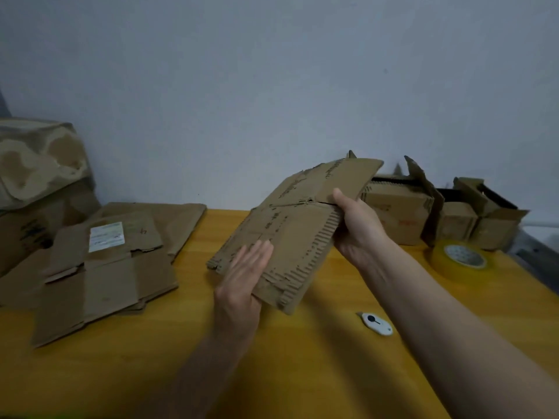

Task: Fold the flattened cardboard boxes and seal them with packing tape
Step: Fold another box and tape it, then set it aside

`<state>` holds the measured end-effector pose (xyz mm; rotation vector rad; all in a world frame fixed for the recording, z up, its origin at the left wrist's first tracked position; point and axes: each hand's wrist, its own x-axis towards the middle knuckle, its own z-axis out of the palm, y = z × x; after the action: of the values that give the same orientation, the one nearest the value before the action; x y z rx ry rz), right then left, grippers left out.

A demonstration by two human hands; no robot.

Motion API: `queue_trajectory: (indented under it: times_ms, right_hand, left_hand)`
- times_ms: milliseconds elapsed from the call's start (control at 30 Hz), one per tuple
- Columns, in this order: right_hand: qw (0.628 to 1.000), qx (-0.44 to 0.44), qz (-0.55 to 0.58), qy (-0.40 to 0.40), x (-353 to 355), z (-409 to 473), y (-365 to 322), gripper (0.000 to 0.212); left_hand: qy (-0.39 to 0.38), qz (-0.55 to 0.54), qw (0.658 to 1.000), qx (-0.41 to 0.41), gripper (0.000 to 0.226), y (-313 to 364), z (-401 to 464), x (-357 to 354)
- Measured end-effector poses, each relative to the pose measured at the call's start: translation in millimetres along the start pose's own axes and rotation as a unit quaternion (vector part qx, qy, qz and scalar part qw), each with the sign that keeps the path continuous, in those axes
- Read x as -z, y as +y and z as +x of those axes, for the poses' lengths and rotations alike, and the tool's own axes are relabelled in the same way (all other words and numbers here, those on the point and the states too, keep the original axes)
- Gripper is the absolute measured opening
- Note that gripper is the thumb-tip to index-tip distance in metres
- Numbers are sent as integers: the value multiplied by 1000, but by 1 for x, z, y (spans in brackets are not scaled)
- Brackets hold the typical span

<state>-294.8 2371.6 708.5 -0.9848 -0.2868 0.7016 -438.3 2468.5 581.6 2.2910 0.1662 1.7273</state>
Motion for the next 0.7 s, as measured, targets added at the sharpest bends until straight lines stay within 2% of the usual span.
queue_trajectory:
  times_ms: [167, 267, 333, 400, 467, 567, 633, 700]
  right_hand:
    - [998, -10, 60, 1, 15, 0, 1, 11]
    - [998, -8, 58, 9, 20, 2, 2, 11]
    - [999, -11, 50, 9, 22, 4, 4, 15]
    - [999, -12, 42, 5, 23, 6, 4, 20]
    - [1000, -8, 23, 1, 22, 7, 3, 23]
    - [1000, 0, 7, 7, 19, 8, 3, 24]
    - [1000, 2, -5, 4, 17, 7, 2, 22]
    - [1000, 8, -26, -12, 16, 7, 3, 22]
  left_hand:
    - [-42, -15, 999, 3, 42, -5, -2, -1]
    - [-70, -27, 996, 49, 41, -3, -4, 0]
    - [-101, -61, 987, 111, 47, 0, -4, 2]
    - [-190, -106, 956, 195, 74, 8, 1, 6]
    - [-312, -121, 909, 249, 97, 16, 6, 8]
    - [-407, -77, 875, 252, 121, 26, 17, 10]
    - [-413, -70, 874, 247, 115, 29, 24, 11]
    - [-340, -92, 900, 258, 78, 33, 27, 12]
